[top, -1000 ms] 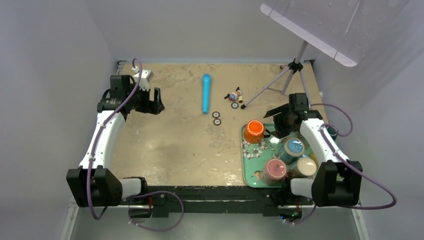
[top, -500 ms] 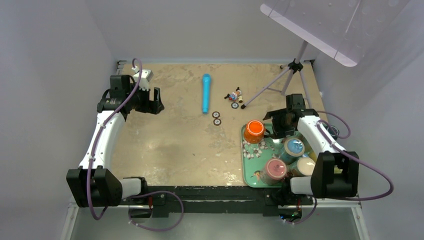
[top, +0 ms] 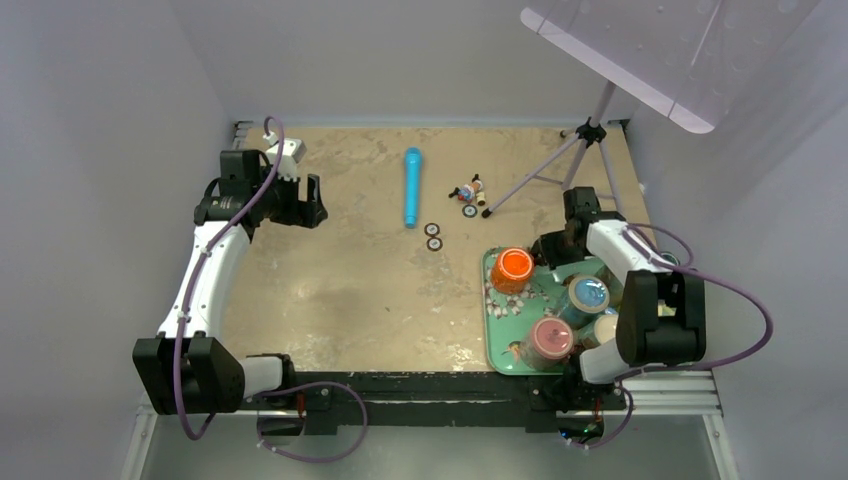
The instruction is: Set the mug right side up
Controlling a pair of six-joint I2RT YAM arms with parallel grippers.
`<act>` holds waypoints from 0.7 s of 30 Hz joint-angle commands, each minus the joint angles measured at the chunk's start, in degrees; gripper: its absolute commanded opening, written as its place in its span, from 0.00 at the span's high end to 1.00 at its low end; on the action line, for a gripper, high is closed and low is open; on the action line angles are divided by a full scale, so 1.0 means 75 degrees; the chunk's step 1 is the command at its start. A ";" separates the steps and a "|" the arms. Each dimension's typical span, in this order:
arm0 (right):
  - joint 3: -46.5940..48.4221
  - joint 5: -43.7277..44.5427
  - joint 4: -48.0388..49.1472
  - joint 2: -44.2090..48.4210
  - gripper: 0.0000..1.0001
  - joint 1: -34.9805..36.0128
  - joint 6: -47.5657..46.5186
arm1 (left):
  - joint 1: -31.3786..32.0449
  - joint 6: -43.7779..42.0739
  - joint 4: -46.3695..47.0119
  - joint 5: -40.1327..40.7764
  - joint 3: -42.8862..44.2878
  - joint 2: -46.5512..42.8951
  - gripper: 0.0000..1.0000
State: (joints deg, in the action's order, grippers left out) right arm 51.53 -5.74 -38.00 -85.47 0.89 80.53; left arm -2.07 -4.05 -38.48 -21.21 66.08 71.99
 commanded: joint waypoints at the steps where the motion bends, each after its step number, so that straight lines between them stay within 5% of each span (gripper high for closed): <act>1: 0.0333 0.0230 0.0233 -0.0036 1.00 -0.0013 -0.0230 | 0.0047 0.0072 0.0201 0.0009 0.0036 -0.0164 0.13; 6: 0.0666 -0.0113 0.0665 0.0059 1.00 0.0195 -0.1281 | 0.0053 0.0049 0.0094 -0.0194 0.0102 -0.0146 0.13; 11: 0.1773 0.0314 0.0695 0.0537 1.00 0.1528 -0.2917 | 0.0053 -0.0169 -0.0424 -0.0978 0.0536 -0.0058 0.17; 16: 0.2326 0.0808 0.1196 0.1450 1.00 0.3073 -0.4041 | 0.0053 -0.0447 -0.1672 -0.2875 0.1411 0.0022 0.20; 21: 0.1999 -0.0129 0.3263 0.2476 1.00 0.3992 -0.4726 | 0.0315 -0.0566 -0.2942 -0.5237 0.2208 0.0061 0.19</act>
State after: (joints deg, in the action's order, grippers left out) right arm 65.80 -2.57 -27.97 -73.32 27.40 51.83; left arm -1.69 -5.82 -51.46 -42.09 77.43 72.53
